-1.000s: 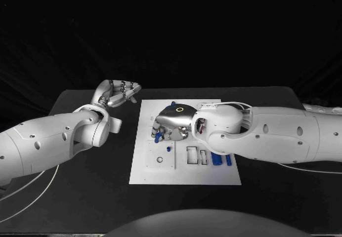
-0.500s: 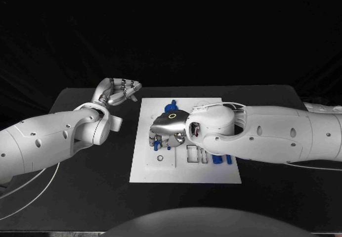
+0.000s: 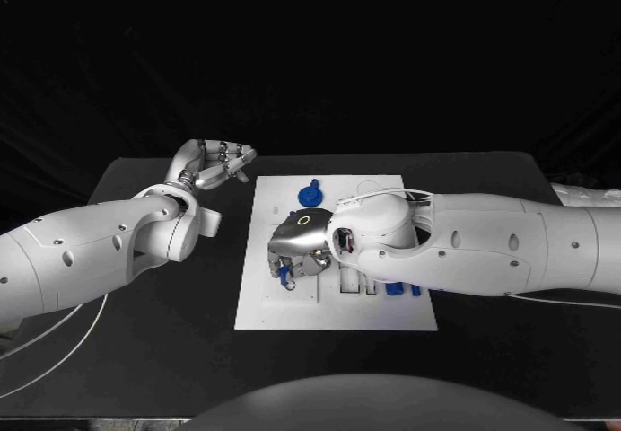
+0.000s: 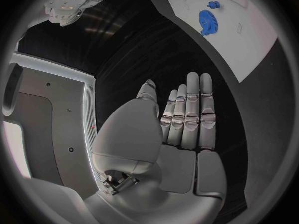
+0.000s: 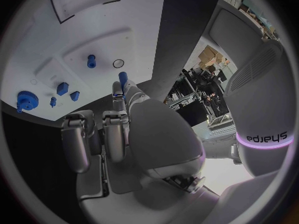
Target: Assemble the parts on the task board
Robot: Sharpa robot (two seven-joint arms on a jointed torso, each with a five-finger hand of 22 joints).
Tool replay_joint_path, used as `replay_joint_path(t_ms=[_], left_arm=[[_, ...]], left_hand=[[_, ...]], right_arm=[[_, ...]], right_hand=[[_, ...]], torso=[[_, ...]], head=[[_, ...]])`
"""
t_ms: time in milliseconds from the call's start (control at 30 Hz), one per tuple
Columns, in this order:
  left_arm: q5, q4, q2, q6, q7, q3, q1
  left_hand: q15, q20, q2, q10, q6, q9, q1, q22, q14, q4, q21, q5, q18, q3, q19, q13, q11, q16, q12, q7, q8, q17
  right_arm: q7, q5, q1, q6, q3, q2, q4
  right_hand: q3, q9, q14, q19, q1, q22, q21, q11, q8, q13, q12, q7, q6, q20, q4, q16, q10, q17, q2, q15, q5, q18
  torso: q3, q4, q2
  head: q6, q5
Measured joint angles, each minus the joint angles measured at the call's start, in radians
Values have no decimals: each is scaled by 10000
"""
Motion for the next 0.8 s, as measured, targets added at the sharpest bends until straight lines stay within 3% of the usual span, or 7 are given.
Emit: replay_joint_path(t_ms=[433, 800], left_arm=[[-3, 26, 1, -9, 3, 1, 0], [-5, 40, -35, -11, 9, 3, 0]], left_hand=[[0, 0, 0, 0, 0, 0, 0, -12, 0, 0, 0, 0, 0, 0, 0, 0, 0, 0, 0, 0, 0, -9], [0, 0, 0, 0, 0, 0, 0, -12, 0, 0, 1, 0, -1, 1, 0, 0, 0, 0, 0, 0, 0, -8]], right_arm=[[-54, -107, -286, 456, 0, 259, -189], [-56, -423, -318, 420, 24, 260, -207]], right_hand=[[56, 4, 0, 0, 80, -1, 0, -1, -31, 0, -1, 19, -20, 0, -2, 0, -70, -1, -3, 0, 33, 1], [56, 15, 0, 0, 120, -2, 0, 18, -55, 0, -1, 35, -36, 0, -1, 0, -87, -1, 10, 0, 31, 1]], torso=[[-5, 4, -2], [-3, -2, -5]], head=[[-67, -6], [-61, -5]])
